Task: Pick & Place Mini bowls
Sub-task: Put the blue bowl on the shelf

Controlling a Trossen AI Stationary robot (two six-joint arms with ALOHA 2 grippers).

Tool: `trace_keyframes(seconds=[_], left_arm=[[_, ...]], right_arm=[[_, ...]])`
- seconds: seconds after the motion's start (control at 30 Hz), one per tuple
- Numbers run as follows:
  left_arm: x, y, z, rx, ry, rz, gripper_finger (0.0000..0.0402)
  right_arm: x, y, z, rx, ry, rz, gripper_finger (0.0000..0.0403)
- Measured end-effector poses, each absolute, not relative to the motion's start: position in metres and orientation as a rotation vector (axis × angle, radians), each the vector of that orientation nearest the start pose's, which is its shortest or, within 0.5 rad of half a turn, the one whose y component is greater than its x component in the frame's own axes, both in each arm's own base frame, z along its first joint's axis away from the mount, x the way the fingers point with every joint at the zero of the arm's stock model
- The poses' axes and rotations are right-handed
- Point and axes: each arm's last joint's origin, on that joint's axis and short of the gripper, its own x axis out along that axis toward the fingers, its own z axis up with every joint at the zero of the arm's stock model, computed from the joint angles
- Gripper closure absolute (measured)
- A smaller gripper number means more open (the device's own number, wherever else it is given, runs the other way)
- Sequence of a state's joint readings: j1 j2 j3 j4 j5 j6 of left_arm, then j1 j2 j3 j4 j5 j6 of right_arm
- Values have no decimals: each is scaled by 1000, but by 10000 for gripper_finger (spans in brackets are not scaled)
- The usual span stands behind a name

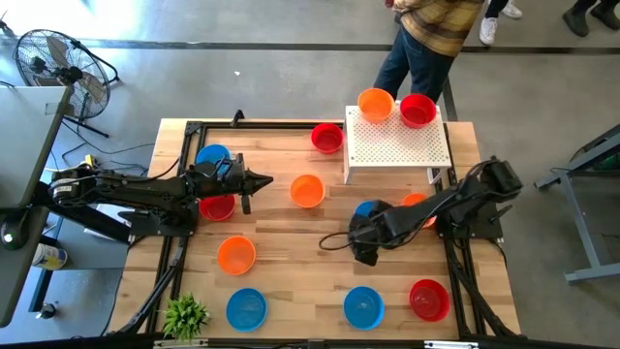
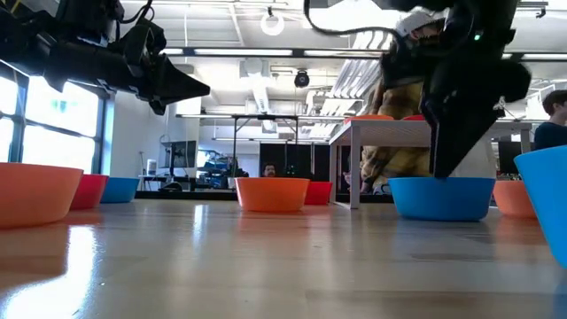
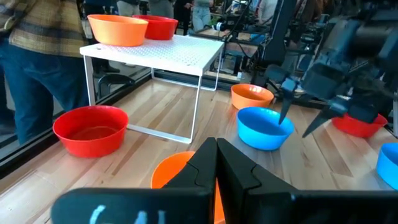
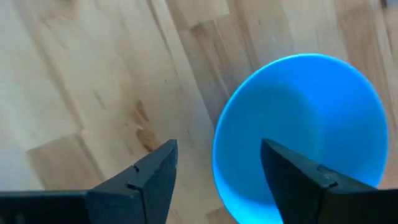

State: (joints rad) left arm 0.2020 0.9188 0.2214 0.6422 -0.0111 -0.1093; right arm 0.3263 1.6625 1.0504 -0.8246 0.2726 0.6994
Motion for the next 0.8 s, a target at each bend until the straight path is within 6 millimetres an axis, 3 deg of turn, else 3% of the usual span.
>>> trace_keyframes(seconds=[0.23,0.57,0.8], left_arm=[[179,37,196,-114,49,216,401],[179,37,196,-115,52,216,401],[179,37,196,-115,52,216,401]], right_arm=[[284,81,161,178,1352,-511,229],[288,77,148,199,1429,-474,384],[288,79,150,226,1454,-419,396]])
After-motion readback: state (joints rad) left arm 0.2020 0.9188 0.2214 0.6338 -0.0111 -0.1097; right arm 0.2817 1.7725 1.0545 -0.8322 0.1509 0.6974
